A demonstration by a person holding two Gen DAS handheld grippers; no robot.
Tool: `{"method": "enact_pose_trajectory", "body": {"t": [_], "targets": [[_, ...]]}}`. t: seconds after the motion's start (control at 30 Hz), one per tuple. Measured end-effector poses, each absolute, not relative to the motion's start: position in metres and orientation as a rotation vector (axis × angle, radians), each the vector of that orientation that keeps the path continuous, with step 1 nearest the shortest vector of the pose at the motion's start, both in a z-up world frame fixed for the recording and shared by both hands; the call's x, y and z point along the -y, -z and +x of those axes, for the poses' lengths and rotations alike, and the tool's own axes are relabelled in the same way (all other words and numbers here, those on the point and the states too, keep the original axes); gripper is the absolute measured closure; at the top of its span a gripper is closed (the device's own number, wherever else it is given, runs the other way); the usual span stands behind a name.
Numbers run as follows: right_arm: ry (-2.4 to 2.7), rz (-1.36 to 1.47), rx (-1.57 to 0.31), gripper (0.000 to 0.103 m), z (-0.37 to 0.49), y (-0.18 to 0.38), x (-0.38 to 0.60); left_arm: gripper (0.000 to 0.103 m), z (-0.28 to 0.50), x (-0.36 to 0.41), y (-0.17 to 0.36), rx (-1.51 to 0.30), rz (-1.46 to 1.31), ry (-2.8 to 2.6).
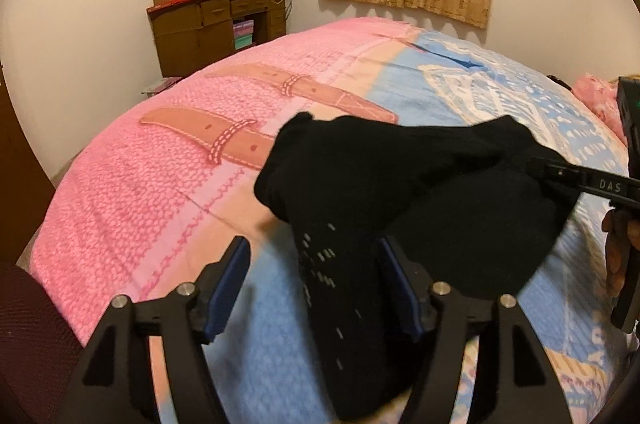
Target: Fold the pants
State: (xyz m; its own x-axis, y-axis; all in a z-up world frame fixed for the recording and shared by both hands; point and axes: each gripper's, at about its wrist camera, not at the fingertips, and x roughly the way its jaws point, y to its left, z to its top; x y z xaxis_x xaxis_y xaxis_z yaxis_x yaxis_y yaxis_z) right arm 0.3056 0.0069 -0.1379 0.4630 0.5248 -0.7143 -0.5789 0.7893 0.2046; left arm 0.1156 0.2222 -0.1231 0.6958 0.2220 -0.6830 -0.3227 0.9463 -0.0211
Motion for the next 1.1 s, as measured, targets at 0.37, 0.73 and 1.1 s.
{"method": "enact_pose_trajectory", "body": {"t": [0.37, 0.73, 1.1], "targets": [[-0.582, -0.054, -0.711, 0.036, 0.187, 0.083, 0.068, 0.029, 0.04, -0.177, 0.071, -0.663, -0.145, -0.221], [-0.566, -0.032, -0.591, 0.035, 0.089, 0.053, 0.094, 0.028, 0.004, -0.142, 0.048, -0.612, -0.124, -0.152], [-0.539, -0.032, -0.533, 0.034, 0.053, 0.034, 0.1, 0.028, -0.009, -0.134, 0.038, -0.597, -0.143, -0.135]]}}
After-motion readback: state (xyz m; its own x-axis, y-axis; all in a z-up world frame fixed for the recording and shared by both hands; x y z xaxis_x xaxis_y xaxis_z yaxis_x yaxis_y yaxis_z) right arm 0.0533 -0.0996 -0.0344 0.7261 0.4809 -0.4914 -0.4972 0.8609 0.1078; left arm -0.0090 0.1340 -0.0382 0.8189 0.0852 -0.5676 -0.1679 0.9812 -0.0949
